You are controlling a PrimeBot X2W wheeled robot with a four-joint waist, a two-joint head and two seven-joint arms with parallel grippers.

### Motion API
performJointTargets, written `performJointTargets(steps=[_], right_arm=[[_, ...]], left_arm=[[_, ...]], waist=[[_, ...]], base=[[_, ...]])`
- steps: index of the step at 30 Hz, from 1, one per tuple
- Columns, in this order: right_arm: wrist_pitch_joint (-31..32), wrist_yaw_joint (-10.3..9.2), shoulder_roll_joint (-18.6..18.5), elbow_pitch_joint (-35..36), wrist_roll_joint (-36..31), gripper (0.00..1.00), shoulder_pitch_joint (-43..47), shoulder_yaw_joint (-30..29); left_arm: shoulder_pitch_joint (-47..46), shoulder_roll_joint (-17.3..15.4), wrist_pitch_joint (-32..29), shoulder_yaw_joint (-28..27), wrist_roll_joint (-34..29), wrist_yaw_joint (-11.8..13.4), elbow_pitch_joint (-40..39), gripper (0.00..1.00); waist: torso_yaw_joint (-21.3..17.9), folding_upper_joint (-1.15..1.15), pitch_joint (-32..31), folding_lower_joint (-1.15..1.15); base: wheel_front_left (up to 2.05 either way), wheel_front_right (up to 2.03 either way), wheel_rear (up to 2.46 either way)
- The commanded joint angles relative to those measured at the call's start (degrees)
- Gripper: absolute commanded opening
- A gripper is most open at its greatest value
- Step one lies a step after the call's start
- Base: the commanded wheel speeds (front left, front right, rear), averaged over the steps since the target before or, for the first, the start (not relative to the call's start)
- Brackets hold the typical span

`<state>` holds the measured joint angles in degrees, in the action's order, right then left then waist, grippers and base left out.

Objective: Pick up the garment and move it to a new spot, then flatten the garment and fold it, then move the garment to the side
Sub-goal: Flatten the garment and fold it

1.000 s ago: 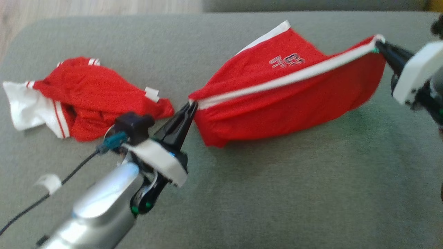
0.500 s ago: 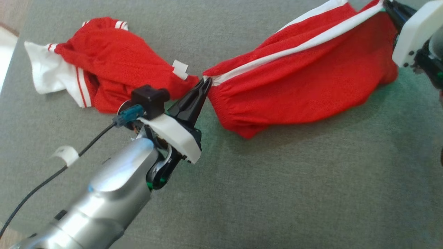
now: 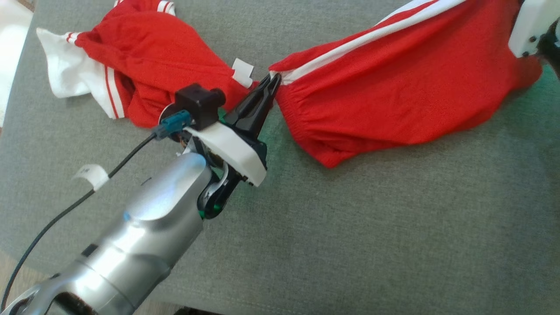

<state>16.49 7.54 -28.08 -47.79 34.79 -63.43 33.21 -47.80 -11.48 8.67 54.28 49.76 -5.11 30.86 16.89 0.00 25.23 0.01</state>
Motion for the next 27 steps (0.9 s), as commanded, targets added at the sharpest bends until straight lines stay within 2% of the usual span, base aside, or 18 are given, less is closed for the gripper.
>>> performJointTargets(steps=[1, 2, 3, 4, 6, 12, 19, 27], right_arm=[[-0.70, -0.05, -0.55, 0.89, 0.44, 0.00, -1.43, 0.41], [-1.07, -0.05, -0.68, 0.17, 0.36, 0.00, -1.98, 0.65], [-1.97, -0.05, -0.94, -0.41, -0.34, 0.74, -2.65, 1.05], [-2.60, -0.05, -1.03, -1.36, -0.78, 1.00, -3.21, 1.13], [-3.19, -0.05, -0.66, -3.10, -1.11, 1.00, -4.05, 1.46], [-6.76, -0.05, 0.94, -6.61, -0.69, 1.00, -4.80, 2.28], [-14.11, -0.05, 2.03, -7.50, 0.33, 1.00, -3.16, 2.30], [-25.28, -0.05, 3.08, -3.64, 1.96, 1.00, 1.94, 2.14]], left_arm=[[-2.33, -1.07, 0.57, -1.72, 0.02, -0.12, -0.75, 0.00], [-2.57, -0.84, 0.51, -1.63, 0.11, -0.24, -0.47, 0.00], [-2.82, -0.64, 0.50, -1.59, 0.19, -0.34, -0.21, 0.00], [-3.02, -0.46, 0.48, -1.60, 0.32, -0.40, 0.09, 0.26], [-3.36, -0.23, 0.45, -1.72, 0.65, -0.52, 0.70, 1.00], [-3.26, -1.40, 1.66, -2.64, 1.17, -0.56, 1.89, 1.00], [-2.23, -4.12, 3.88, -5.68, 2.19, 0.79, 1.11, 1.00], [3.26, -6.40, 6.00, -13.51, 5.58, 4.40, -3.69, 1.00]], waist=[[0.31, 0.00, 0.42, -0.01], [0.39, 0.00, 0.65, -0.01], [0.46, 0.00, 0.87, -0.01], [0.51, 0.00, 1.03, -0.01], [0.55, 0.00, 1.22, -0.01], [-0.98, 0.00, -0.52, -0.01], [-4.20, 0.00, -4.86, -0.01], [-8.59, 0.00, -11.94, -0.01]], base=[[0.00, 0.00, 0.00], [0.00, 0.00, 0.00], [0.00, 0.00, 0.00], [0.00, 0.00, 0.00], [0.00, 0.00, 0.00], [0.00, 0.00, 0.00], [0.00, 0.00, 0.00], [0.00, 0.00, 0.00]])
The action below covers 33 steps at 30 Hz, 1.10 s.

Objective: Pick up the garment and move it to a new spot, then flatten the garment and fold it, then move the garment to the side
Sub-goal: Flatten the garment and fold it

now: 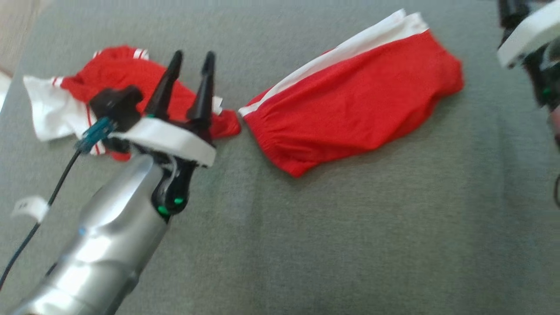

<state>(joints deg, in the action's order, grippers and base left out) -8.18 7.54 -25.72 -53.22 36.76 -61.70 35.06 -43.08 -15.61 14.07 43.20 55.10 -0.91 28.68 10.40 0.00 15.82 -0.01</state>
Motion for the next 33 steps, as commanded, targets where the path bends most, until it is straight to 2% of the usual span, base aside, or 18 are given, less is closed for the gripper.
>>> performJointTargets(steps=[1, 5, 9, 12, 17, 24, 28, 33], right_arm=[[-1.98, -0.05, 0.79, 2.74, -0.04, 1.00, 1.14, 0.26], [-5.48, -0.05, 1.28, 5.87, -0.60, 1.00, 5.10, -2.40], [-6.60, -0.05, 4.14, 8.71, -1.47, 1.00, 11.50, -8.31], [-6.77, -0.05, 6.84, 11.81, -4.83, 1.00, 17.46, -12.85], [-6.80, -0.05, 12.01, 18.70, -11.61, 1.00, 28.90, -21.86], [-6.81, -0.05, 19.77, 25.07, -19.55, 1.00, 42.78, -28.80], [-6.68, -0.05, 21.92, 28.16, -22.92, 1.00, 48.43, -31.26], [-5.79, -0.05, 22.73, 30.97, -24.52, 1.00, 51.56, -32.64]], left_arm=[[-0.60, -2.57, 0.72, -3.44, 0.10, 0.76, -2.26, 1.00], [3.54, -3.02, 0.89, -8.30, -1.24, 2.65, -5.76, 1.00], [9.75, -1.73, 0.91, -14.33, -3.57, 3.41, -9.61, 1.00], [14.58, -0.33, 0.92, -18.14, -6.29, 3.86, -11.44, 1.00], [21.75, 2.17, 0.92, -22.33, -11.70, 3.40, -13.39, 1.00], [31.56, 5.14, 0.92, -26.75, -22.74, 3.05, -13.97, 1.00], [35.52, 7.34, 0.93, -28.67, -28.75, 2.25, -14.44, 1.00], [37.98, 9.89, 0.93, -31.27, -32.36, 0.61, -14.96, 1.00]], waist=[[-2.58, 0.00, -3.45, 0.01], [-4.49, 0.00, -6.68, 0.01], [-6.42, 0.00, -9.54, 0.01], [-7.50, 0.00, -11.30, 0.01], [-8.62, 0.00, -13.47, 0.01], [-9.35, 0.00, -16.06, 0.01], [-8.98, 0.00, -16.55, 0.01], [-8.30, 0.00, -16.76, 0.01]], base=[[0.00, 0.00, 0.00], [0.00, 0.00, 0.00], [0.00, 0.00, 0.00], [0.00, 0.00, 0.00], [0.00, 0.00, 0.00], [0.00, 0.00, 0.00], [0.00, 0.00, 0.00], [0.00, 0.00, 0.00]])
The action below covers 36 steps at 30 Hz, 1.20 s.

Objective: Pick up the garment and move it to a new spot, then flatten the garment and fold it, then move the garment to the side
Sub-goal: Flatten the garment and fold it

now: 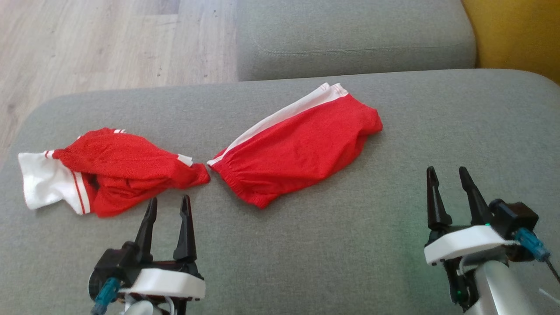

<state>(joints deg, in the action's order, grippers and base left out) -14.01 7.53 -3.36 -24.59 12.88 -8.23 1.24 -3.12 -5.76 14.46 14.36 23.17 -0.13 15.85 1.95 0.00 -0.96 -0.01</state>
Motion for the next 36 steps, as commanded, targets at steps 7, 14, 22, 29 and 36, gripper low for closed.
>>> performJointTargets(steps=[7, 14, 22, 29, 36], right_arm=[[2.17, -0.04, 0.46, 4.51, -0.51, 1.00, -2.20, 1.21], [8.07, -0.04, 0.47, 1.58, 4.97, 1.00, -9.79, -1.81], [15.08, -0.04, 0.47, -12.31, 7.78, 1.00, -25.31, -10.16], [17.44, -0.04, -2.82, -27.61, -2.75, 1.00, -35.40, -17.81], [18.58, -0.04, -5.12, -36.63, -8.76, 1.00, -40.02, -21.06]], left_arm=[[-2.45, 1.58, 0.53, -4.10, -2.03, -2.65, -1.58, 1.00], [-5.46, 2.46, 0.53, -3.93, -2.72, -4.46, -0.92, 1.00], [-9.93, 2.83, 0.53, -1.48, -2.44, -5.84, 0.60, 1.00], [-12.66, 2.87, 0.53, 2.28, -0.19, -5.93, 0.90, 1.00], [-14.11, 2.88, 0.53, 3.92, 0.77, -5.64, 1.01, 1.00]], waist=[[1.82, 0.00, 0.96, 0.01], [5.21, 0.00, 6.64, 0.01], [10.71, 0.00, 13.06, 0.01], [15.25, 0.00, 16.47, 0.01], [17.28, 0.00, 18.33, 0.01]], base=[[0.00, 0.00, 0.00], [0.00, 0.00, 0.00], [0.00, 0.00, 0.00], [0.00, 0.00, 0.00], [0.00, 0.00, 0.00]])
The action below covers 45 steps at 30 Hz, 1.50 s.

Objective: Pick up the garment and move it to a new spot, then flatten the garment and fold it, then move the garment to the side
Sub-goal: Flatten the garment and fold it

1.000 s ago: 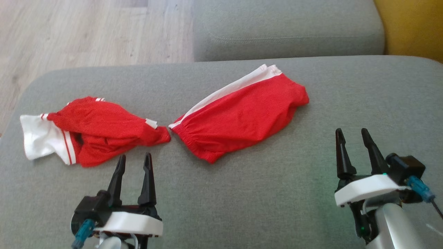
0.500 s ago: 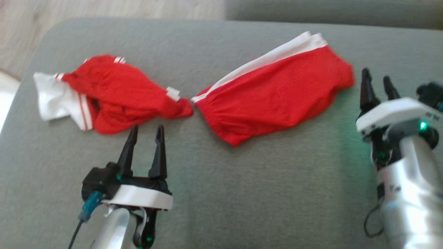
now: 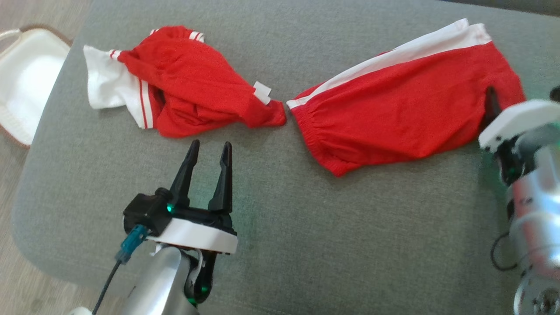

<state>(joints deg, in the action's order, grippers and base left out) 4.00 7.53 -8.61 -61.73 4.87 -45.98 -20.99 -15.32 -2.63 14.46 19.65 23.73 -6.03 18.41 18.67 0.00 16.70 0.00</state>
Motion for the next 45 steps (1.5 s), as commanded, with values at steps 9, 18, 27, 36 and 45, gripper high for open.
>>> performJointTargets(steps=[9, 18, 27, 36, 45], right_arm=[[1.29, -0.04, 0.12, -5.36, -4.20, 0.95, -6.26, 4.07], [-3.63, -0.04, -0.42, -6.75, -4.07, 0.00, -7.75, 6.31], [-9.85, -0.04, -1.10, -6.66, 1.69, 0.00, -5.49, 7.08], [-12.15, -0.04, -5.82, -1.55, 9.38, 0.00, 1.92, 7.53], [-12.52, -0.04, -6.09, 5.31, 14.90, 0.00, 11.12, 6.71]], left_arm=[[-2.83, -0.25, 0.53, -0.33, 1.11, 0.80, -1.42, 1.00], [-3.29, -0.25, 0.53, -0.06, 1.27, 1.18, -0.86, 1.00], [-2.01, -0.25, 0.53, -1.19, 0.92, 1.23, -0.81, 1.00], [-1.08, -0.25, 0.53, -2.03, -0.66, 0.88, -1.43, 1.00], [0.63, -0.25, 0.53, -3.40, -1.77, 0.80, -1.58, 1.00]], waist=[[1.19, 0.00, 2.06, 0.00], [0.08, 0.00, 1.76, 0.00], [-4.18, 0.00, -1.85, 0.00], [-10.30, 0.00, -5.33, 0.00], [-13.88, 0.00, -6.99, 0.00]], base=[[0.00, 0.00, 0.00], [0.00, 0.00, 0.00], [0.00, 0.00, 0.00], [0.00, 0.00, 0.00], [0.00, 0.00, 0.00]])
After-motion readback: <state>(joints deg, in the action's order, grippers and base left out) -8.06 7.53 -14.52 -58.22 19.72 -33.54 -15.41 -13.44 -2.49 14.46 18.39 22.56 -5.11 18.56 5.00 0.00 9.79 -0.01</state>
